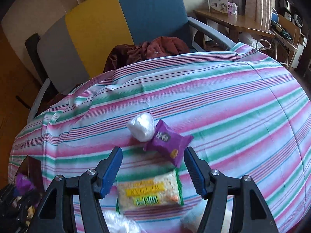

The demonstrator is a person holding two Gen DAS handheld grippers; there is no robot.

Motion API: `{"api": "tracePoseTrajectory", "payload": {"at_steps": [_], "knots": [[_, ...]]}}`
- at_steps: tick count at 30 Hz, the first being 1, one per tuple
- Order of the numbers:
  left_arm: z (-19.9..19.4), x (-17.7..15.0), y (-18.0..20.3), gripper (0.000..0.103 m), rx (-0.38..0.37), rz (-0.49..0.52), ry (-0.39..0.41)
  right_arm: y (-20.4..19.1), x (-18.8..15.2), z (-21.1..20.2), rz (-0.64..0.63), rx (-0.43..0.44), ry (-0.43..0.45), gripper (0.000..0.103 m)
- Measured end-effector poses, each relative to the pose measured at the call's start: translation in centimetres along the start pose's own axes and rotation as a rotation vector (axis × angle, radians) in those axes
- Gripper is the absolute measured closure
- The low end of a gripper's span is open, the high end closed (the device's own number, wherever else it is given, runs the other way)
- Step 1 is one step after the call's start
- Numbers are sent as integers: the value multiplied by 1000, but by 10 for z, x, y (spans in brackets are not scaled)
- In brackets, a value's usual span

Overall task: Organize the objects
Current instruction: 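Carry the purple packet toward the tray with the left gripper while the right grasps a white wrapped ball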

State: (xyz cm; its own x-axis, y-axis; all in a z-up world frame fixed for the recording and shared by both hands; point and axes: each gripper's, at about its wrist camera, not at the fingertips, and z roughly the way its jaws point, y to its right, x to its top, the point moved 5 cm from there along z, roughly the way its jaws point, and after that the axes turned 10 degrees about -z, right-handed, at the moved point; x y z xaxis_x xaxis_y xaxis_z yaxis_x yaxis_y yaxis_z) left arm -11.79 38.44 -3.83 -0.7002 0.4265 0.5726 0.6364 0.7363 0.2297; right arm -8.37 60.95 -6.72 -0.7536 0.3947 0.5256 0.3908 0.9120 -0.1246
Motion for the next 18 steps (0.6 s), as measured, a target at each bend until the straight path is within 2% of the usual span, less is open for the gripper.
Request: {"api": "tracePoseTrajectory", "payload": {"at_steps": [6, 7, 8, 10, 11, 13, 18], "knots": [[-33, -13, -23, 68, 0, -62, 8, -16, 21, 43, -38, -44, -40, 37], [-37, -15, -27, 68, 3, -64, 12, -19, 23, 47, -48, -48, -37, 42], [-41, -16, -29, 68, 5, -66, 12, -22, 24, 51, -65, -54, -42, 54], [-48, -18, -36, 68, 11, -81, 17, -27, 22, 58, -92, -78, -73, 71], [-51, -19, -39, 68, 12, -87, 20, -28, 20, 57, -98, -82, -71, 75], [-58, -20, -46, 68, 18, -100, 31, -31, 17, 49, -110, -82, -52, 77], [-70, -25, -64, 68, 25, -151, 47, -52, 7, 15, -132, 15, -7, 77]]}}
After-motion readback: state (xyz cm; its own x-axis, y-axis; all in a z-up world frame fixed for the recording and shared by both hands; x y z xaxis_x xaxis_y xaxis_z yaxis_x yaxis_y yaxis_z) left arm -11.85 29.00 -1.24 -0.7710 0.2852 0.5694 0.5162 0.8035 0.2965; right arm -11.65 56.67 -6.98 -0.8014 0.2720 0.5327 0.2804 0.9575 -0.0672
